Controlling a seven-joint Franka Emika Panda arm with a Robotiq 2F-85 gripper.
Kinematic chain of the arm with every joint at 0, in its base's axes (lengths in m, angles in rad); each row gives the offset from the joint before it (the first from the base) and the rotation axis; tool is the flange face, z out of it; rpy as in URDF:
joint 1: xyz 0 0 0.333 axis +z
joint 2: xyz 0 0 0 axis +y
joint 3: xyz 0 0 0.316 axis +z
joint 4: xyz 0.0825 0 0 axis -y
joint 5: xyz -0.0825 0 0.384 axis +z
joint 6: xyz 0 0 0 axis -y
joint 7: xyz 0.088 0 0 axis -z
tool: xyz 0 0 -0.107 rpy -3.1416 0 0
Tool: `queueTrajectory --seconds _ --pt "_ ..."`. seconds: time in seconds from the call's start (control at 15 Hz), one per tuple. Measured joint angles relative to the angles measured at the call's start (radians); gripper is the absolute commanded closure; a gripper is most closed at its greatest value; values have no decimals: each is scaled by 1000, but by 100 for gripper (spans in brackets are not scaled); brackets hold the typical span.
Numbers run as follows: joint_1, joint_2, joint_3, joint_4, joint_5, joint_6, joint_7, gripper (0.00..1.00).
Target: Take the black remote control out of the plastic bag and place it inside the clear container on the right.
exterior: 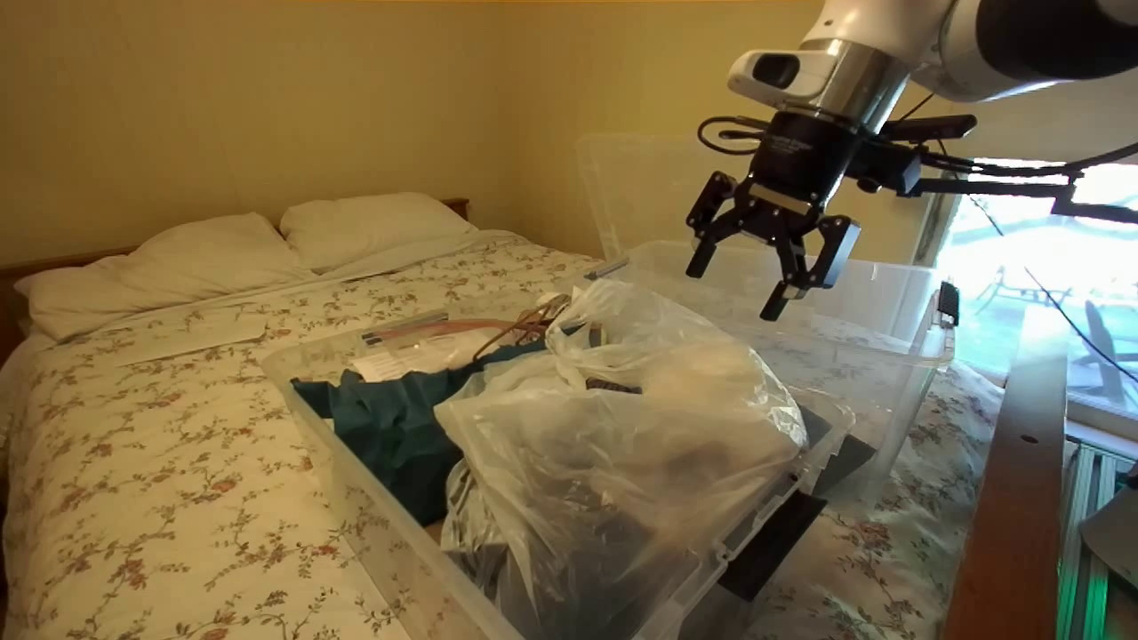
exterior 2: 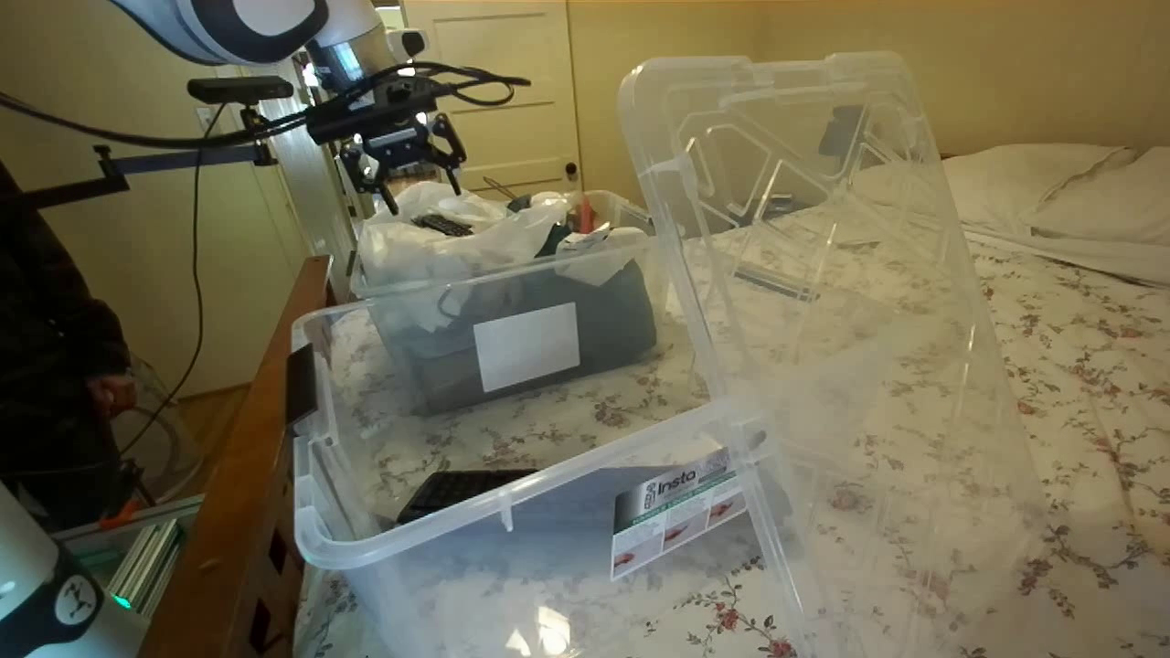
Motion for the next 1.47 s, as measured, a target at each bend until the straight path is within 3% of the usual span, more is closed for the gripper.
queueTrajectory --seconds 0.27,0.53,0.73,0.93,1.0,1.07,1.47 --pt "46 50 56 70 17 19 -130 0" --pt "49 226 59 205 90 33 -384 1" --pt "6 367 89 316 143 18 -554 29" --pt "-70 468 153 403 144 -11 -630 51" --pt "-94 489 173 421 144 -15 -644 54" --pt "-117 504 189 434 144 -15 -651 55" --pt "-209 498 247 459 145 -12 -663 35"
